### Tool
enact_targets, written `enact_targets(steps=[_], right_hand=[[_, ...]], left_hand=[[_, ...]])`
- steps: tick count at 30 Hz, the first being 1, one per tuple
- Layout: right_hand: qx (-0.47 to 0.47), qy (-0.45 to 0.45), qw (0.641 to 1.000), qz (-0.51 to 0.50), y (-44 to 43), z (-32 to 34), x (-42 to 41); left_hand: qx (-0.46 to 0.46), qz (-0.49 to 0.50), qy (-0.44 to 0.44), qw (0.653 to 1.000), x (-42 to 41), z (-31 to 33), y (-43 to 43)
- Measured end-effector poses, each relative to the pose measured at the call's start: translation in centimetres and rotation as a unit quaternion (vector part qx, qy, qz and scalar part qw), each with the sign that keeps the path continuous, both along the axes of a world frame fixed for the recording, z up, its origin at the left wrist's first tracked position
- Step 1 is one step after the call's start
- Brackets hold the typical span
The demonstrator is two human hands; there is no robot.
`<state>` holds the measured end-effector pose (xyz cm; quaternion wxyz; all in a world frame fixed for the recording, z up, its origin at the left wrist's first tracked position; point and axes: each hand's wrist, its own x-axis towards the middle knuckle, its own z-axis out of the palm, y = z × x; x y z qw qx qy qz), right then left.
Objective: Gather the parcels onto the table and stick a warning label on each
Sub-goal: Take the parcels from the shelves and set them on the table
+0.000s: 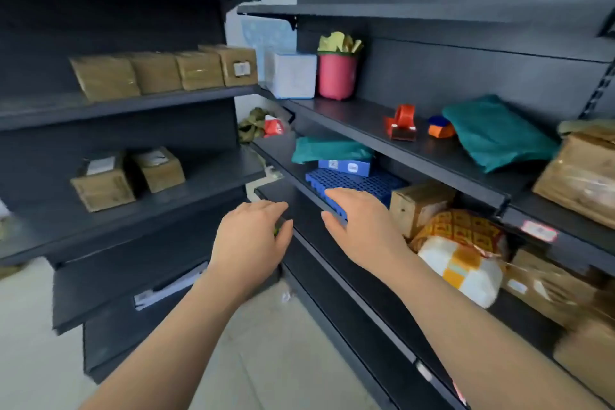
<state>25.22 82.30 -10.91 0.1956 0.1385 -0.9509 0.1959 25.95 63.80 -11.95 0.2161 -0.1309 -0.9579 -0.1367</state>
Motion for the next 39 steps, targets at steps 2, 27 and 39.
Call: enact_targets(steps=[2,27,39], right_hand=[[0.002,0.004,1.000,0.030,-1.9,0.3,-3.9],[-0.027,0.033,0.967,0.251,-31.9,6.5,-39.6],[-0.058,0.017,0.977,0.206,-45.4,9.5,-52.9]], left_hand=[[0.006,0.035,0.010,0.999,-2.6,0.2,-1.9],[0.012,0.295,0.073,0.952,-30.1,6.6,-30.8],[0.060,0.299,0.034,0.952,-43.1,10.0,-44.9]])
